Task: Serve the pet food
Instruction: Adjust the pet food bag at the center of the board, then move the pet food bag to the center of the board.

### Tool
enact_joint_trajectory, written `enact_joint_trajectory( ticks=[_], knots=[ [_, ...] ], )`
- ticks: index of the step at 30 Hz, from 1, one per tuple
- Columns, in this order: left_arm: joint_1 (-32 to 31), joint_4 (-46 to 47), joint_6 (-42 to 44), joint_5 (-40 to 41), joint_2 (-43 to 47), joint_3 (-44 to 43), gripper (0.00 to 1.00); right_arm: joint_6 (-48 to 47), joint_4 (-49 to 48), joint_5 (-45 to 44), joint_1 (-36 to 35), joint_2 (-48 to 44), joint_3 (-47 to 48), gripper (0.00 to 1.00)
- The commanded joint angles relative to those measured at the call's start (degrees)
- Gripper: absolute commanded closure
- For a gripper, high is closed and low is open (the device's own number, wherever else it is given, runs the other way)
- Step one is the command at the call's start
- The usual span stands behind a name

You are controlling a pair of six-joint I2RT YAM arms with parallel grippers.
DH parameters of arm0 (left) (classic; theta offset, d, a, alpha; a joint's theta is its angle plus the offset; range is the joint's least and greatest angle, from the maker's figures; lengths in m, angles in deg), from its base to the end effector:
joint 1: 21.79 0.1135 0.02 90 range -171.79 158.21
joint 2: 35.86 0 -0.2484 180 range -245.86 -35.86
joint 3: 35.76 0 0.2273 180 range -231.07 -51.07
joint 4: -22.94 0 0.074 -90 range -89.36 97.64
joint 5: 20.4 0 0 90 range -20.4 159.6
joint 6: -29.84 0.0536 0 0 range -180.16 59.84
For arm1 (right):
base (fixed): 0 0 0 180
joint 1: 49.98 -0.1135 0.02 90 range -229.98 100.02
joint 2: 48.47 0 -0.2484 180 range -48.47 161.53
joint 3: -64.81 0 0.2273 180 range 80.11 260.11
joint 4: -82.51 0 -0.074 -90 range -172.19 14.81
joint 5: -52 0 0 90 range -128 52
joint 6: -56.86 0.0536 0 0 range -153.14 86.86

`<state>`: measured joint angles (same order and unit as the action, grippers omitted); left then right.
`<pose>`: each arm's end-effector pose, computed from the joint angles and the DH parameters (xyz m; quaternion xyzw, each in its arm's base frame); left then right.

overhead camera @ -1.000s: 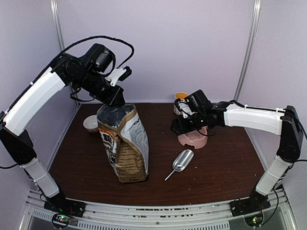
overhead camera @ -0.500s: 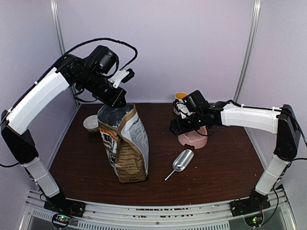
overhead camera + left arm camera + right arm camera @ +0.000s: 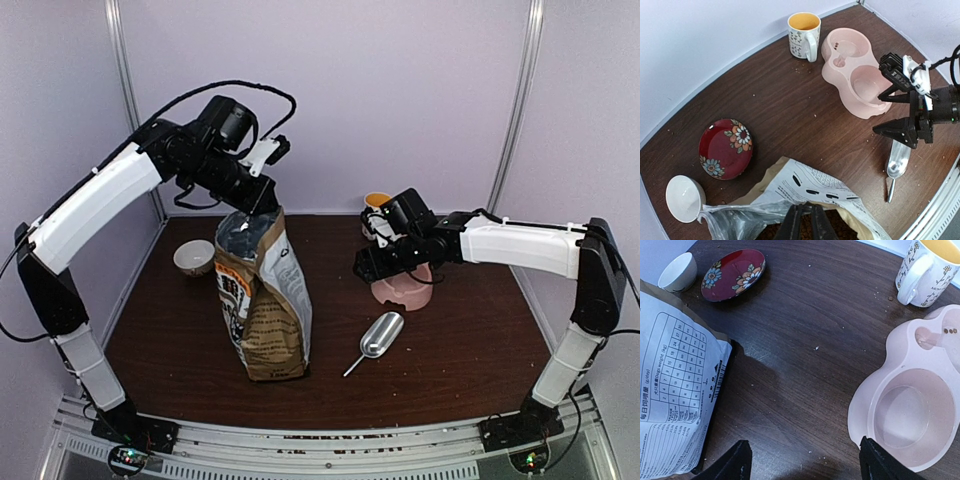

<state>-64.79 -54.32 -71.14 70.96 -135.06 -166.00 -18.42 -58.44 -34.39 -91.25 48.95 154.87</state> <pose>0.2515 -0.2328 0.3838 0.2516 0.8931 -0.1594 0.3372 0.2724 0.2436 0.2384 -0.2245 0.9006 0.2000 0.3140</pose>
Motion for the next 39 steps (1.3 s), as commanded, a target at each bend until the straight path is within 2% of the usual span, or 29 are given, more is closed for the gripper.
enact_joint_trajectory(
  ticks=[1, 7, 12, 15, 21, 29, 37, 39],
  knots=[
    [0.99, 4.74, 1.21, 1.13, -1.14, -0.82, 0.87, -0.58, -0.28, -0.32, -0.20, 0.40, 0.46, 0.24],
    [0.90, -2.63, -0.69, 0.68, 3.30, -5.16, 0.68, -0.41, -0.78, -0.07, -0.23, 0.56, 0.37, 0.24],
    [0.90, -9.50, -2.56, 5.47, 8.45, -3.94, 0.46, -0.52, -0.80, 0.27, -0.21, 1.32, 1.54, 0.24],
    [0.90, -12.58, -3.88, 8.80, 11.43, -1.40, 0.37, -0.83, -0.57, 0.12, -0.23, 1.32, 2.10, 0.24],
    [0.90, -12.13, -7.37, 10.58, 15.94, 5.97, 0.34, -0.65, -0.15, -0.83, -0.21, 0.29, 2.35, 0.24],
    [0.90, -8.10, -9.82, 7.62, 18.24, 12.68, 0.32, -0.88, 3.89, -11.36, 2.28, -2.11, 2.62, 0.21],
    [0.90, -7.66, -11.33, 8.60, 17.56, 14.40, 0.34, 0.37, 10.51, -15.34, 8.62, -0.34, 6.09, 0.20],
    [0.90, -7.42, -11.43, 8.81, 17.11, 14.41, 0.40, 0.46, 11.85, -15.61, 9.81, 0.86, 6.89, 0.20]
  ],
)
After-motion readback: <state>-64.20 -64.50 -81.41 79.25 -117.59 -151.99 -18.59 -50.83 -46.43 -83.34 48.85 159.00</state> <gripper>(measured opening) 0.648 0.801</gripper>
